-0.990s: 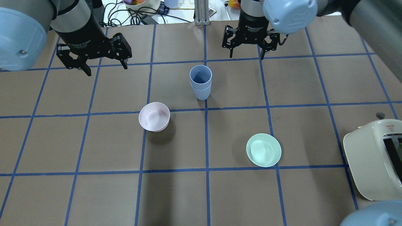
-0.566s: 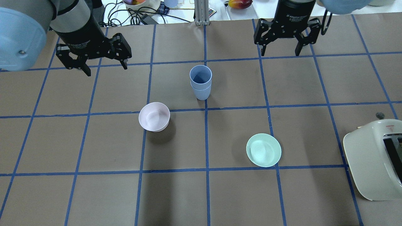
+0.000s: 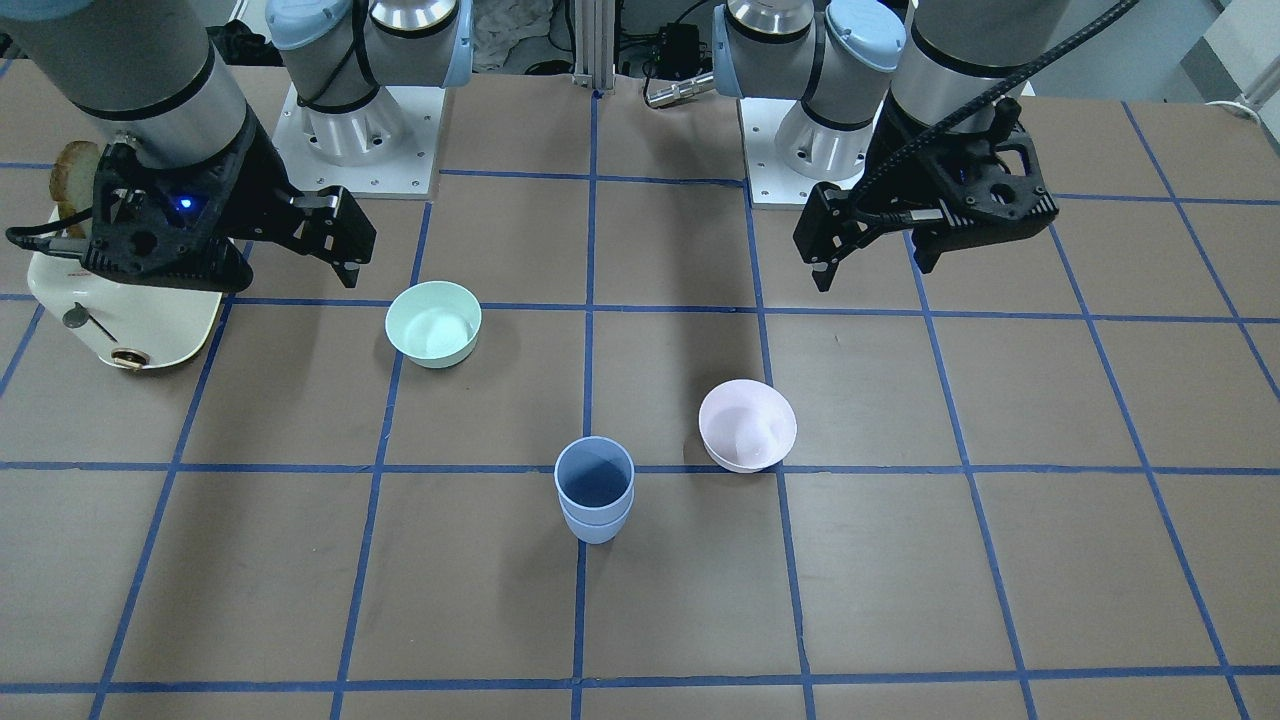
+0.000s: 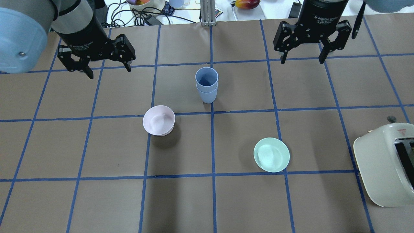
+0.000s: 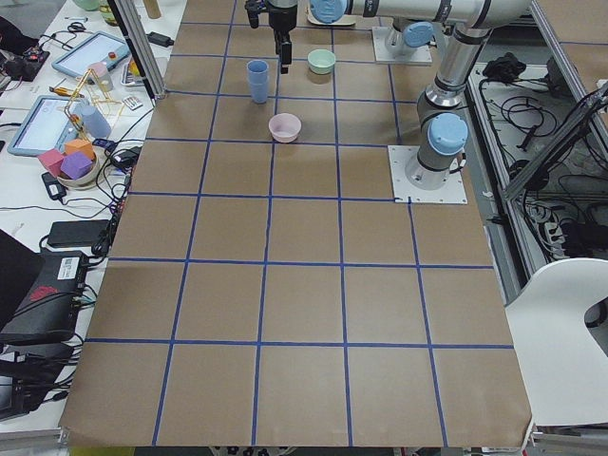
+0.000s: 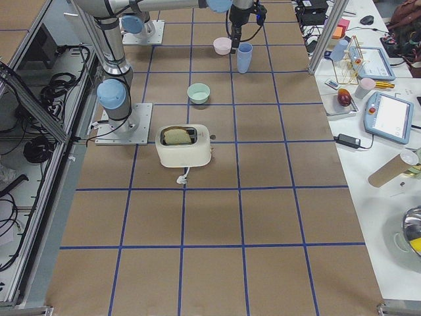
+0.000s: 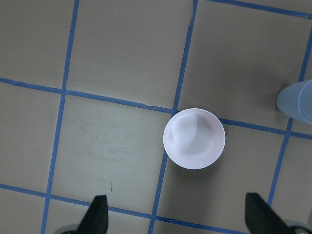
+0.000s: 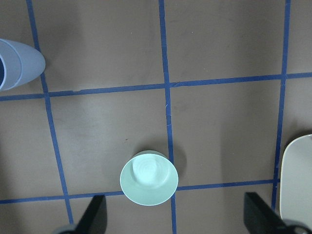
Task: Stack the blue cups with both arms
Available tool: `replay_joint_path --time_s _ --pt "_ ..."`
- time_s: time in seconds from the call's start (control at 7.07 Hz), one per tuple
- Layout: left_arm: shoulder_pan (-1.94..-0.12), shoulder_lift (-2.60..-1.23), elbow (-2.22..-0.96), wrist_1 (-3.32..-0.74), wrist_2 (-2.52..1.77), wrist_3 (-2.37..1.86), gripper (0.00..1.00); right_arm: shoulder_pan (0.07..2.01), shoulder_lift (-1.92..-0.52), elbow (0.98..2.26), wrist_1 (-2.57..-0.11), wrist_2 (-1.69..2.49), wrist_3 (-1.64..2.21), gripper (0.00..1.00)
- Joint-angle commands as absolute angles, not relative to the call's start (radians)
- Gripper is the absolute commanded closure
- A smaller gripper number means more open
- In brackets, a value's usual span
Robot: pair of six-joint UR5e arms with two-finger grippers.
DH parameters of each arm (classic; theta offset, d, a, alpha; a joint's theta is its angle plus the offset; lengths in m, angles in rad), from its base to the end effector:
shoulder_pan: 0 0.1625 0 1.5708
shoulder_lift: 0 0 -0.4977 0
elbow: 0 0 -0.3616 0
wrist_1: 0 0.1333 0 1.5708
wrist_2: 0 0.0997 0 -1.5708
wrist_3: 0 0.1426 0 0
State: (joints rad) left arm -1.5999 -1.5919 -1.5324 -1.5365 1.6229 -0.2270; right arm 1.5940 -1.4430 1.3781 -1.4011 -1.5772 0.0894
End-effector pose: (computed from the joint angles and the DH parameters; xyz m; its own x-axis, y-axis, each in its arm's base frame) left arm -0.1398 -0.4751 0.5293 -0.9792 -0.1990 -0.0391 -0.1964 0.9786 -0.0619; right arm 0.1442 -0.5053 0.5273 -0.9978 0.0650 0.0157 0.0663 0.9924 0.1036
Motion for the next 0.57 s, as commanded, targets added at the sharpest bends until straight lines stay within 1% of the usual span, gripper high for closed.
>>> replay_joint_path --time_s 0.0,0.42 --pt "-1.600 -1.591 -1.532 -1.537 1.623 -0.227 0.00 1.592 -1.462 1.410 -1.413 -1.575 0.089 0.00" --pt "-1.600 -1.591 -1.534 -1.537 1.623 -0.227 0.00 1.592 -1.462 1.408 -1.417 -1.572 0.100 0.00"
